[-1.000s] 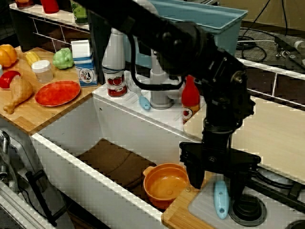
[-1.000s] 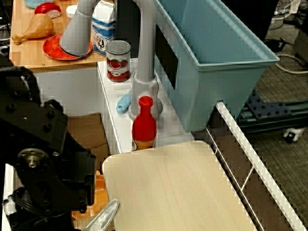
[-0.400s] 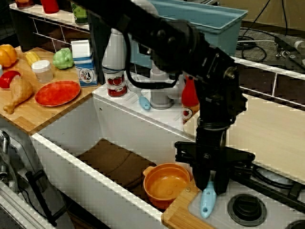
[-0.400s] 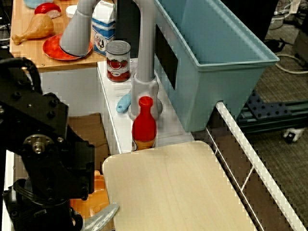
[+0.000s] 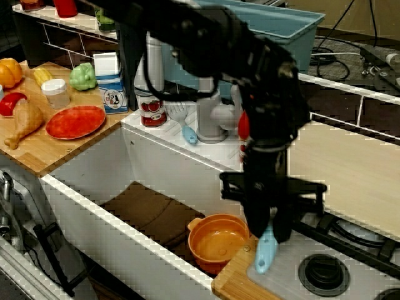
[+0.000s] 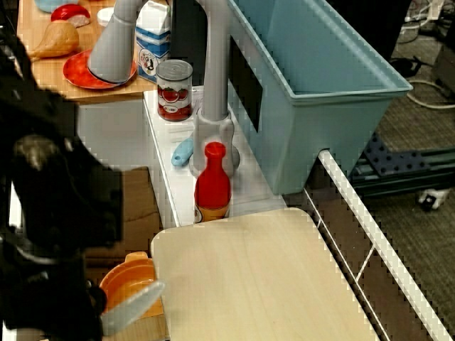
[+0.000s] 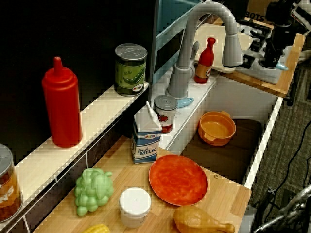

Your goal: Put knife on cutting board

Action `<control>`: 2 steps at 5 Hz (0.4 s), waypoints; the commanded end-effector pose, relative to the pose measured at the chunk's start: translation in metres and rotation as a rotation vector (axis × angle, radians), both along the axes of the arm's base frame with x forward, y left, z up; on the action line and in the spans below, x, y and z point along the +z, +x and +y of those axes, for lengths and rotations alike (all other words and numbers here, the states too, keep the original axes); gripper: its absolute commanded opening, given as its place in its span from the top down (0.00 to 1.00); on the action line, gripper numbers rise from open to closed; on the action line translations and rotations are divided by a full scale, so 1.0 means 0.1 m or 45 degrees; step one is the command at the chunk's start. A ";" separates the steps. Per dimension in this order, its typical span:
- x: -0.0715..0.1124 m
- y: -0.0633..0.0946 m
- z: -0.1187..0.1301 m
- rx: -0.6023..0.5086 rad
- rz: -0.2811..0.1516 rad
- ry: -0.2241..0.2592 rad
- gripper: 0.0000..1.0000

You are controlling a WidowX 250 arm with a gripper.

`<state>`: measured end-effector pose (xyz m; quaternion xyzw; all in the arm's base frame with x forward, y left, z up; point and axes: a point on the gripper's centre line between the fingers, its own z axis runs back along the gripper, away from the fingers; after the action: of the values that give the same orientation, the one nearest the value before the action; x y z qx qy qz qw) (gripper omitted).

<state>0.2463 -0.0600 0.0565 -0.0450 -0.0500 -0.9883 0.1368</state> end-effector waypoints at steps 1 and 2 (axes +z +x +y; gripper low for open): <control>0.61 0.22 0.04 0.003 -0.026 -0.156 1.00; 0.77 0.39 -0.02 0.017 -0.033 -0.181 1.00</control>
<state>0.2786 -0.0632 0.1233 -0.0600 -0.1181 -0.9810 0.1415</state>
